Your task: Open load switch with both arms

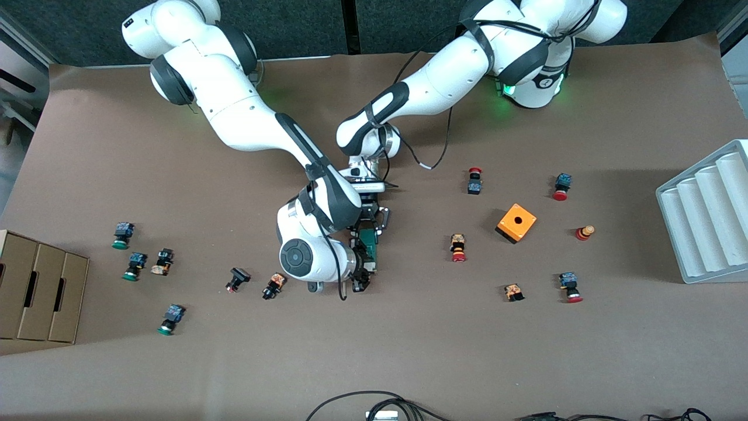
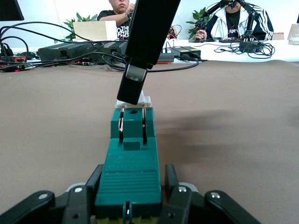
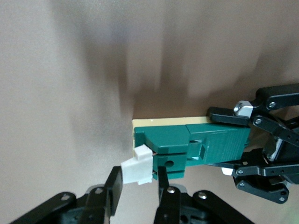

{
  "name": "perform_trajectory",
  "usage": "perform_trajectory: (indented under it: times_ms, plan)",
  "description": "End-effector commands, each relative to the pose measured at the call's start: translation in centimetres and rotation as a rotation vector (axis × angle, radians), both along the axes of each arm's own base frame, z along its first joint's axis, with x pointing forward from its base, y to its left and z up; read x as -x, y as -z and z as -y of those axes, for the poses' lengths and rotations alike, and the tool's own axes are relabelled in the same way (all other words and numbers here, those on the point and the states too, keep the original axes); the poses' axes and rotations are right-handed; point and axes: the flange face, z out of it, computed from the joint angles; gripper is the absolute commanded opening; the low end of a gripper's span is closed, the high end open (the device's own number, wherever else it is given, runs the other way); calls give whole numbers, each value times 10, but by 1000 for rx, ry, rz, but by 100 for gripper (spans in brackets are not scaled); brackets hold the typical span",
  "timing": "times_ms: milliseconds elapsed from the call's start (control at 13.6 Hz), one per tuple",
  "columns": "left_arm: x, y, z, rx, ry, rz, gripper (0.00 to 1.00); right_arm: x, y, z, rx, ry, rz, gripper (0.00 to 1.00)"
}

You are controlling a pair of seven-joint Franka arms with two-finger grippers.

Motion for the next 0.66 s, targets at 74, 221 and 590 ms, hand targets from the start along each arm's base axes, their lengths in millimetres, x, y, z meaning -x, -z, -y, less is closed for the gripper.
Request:
perform_trajectory:
  times_ms: [74,221,590]
  plan:
    - [-2,-2,9,24,-7,15,57,14,-10,-13,-14,-18,-68,37]
    - [-3,-3,9,24,-8,17,57,15,-12,-13,-12,-23,-75,37]
    - [-2,-4,11,28,-12,14,57,18,-14,-14,-8,-26,-75,36]
